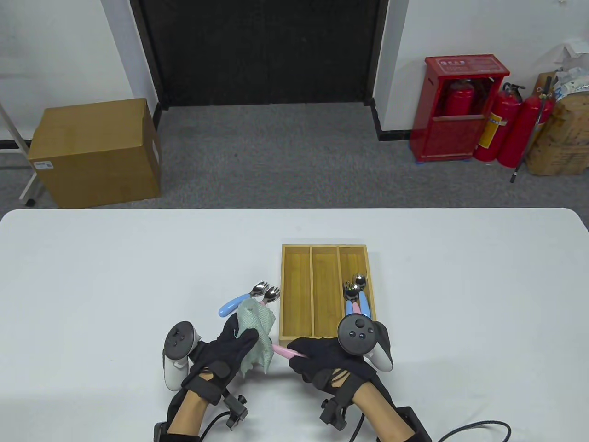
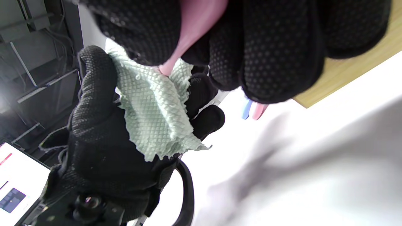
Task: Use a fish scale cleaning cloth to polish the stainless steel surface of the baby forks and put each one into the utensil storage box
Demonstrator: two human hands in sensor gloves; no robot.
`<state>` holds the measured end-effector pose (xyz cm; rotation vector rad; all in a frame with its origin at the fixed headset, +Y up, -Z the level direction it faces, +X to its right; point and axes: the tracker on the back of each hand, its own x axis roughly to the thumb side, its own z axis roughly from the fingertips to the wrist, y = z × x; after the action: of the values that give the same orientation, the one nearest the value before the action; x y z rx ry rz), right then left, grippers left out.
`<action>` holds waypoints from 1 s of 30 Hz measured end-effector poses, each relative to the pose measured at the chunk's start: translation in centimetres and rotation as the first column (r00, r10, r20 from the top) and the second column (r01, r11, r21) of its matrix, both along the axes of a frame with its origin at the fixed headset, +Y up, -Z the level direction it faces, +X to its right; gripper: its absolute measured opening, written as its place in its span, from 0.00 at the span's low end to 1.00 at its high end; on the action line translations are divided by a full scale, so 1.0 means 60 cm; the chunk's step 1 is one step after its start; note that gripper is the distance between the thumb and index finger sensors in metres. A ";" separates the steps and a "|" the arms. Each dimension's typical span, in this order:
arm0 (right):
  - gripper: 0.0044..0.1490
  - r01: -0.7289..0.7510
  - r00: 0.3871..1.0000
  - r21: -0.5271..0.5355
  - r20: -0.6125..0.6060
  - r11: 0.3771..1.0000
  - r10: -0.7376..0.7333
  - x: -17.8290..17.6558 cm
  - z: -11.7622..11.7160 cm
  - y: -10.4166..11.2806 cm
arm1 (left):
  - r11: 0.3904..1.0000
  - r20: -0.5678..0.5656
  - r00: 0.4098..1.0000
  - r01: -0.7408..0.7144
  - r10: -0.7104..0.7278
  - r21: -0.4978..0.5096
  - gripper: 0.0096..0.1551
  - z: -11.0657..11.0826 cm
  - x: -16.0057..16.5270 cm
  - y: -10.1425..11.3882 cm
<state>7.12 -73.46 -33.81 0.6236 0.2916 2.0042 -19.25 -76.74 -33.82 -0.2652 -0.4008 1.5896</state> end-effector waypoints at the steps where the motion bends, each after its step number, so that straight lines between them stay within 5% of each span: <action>1: 0.27 0.012 1.000 0.000 0.004 1.000 -0.012 0.001 0.000 0.000 | 0.999 -0.006 0.999 -0.045 0.045 -0.013 0.51 0.001 0.002 -0.004; 6: 0.27 0.128 0.991 -0.035 0.036 0.991 -0.126 0.013 -0.003 0.000 | 0.998 -0.065 0.997 -0.044 0.042 -0.044 0.44 0.003 0.005 -0.016; 11: 0.27 0.203 0.979 -0.073 0.052 0.977 -0.199 0.011 0.001 -0.005 | 0.994 0.017 0.995 -0.099 0.099 -0.045 0.45 0.005 0.021 -0.015; 20: 0.26 0.163 0.987 -0.065 -0.004 0.984 -0.164 -0.003 0.009 -0.003 | 0.992 -0.028 0.993 -0.116 0.115 -0.042 0.28 0.009 0.031 0.000; 30: 0.26 -0.046 0.999 0.101 0.009 0.994 0.045 0.003 0.007 0.012 | 0.961 -0.164 0.959 0.251 -0.231 0.114 0.26 0.009 0.016 0.040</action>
<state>7.27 -72.73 -33.38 0.6786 0.2029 2.0745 -18.32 -74.36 -33.27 -0.0869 -0.3431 1.3261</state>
